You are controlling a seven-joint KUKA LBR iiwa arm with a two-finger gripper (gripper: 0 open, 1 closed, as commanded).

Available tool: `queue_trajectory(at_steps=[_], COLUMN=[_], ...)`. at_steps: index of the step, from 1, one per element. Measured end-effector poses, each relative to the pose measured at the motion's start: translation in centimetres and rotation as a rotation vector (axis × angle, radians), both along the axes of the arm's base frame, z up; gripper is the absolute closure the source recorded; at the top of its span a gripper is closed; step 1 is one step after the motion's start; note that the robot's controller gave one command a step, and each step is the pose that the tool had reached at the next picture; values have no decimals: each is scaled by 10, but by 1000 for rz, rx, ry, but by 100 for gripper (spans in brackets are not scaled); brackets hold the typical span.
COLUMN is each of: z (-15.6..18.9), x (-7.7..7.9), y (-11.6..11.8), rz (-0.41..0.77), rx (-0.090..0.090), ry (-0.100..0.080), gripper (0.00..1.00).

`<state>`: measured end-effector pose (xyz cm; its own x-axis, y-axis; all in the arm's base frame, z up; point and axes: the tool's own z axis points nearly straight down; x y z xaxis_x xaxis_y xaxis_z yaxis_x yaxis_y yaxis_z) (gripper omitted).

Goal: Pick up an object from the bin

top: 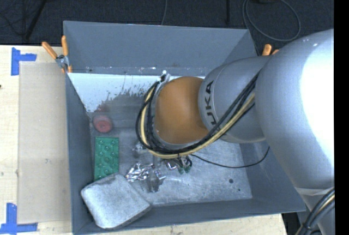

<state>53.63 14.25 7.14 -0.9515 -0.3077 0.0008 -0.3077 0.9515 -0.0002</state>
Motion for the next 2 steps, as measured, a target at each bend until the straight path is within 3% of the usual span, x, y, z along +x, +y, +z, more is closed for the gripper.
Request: queue_trajectory(at_steps=[1,2], z=[2,142], x=[1,0], y=[0,0], rz=[-2,32], rx=[2,2], ry=[-4,-9], gripper=[100,100])
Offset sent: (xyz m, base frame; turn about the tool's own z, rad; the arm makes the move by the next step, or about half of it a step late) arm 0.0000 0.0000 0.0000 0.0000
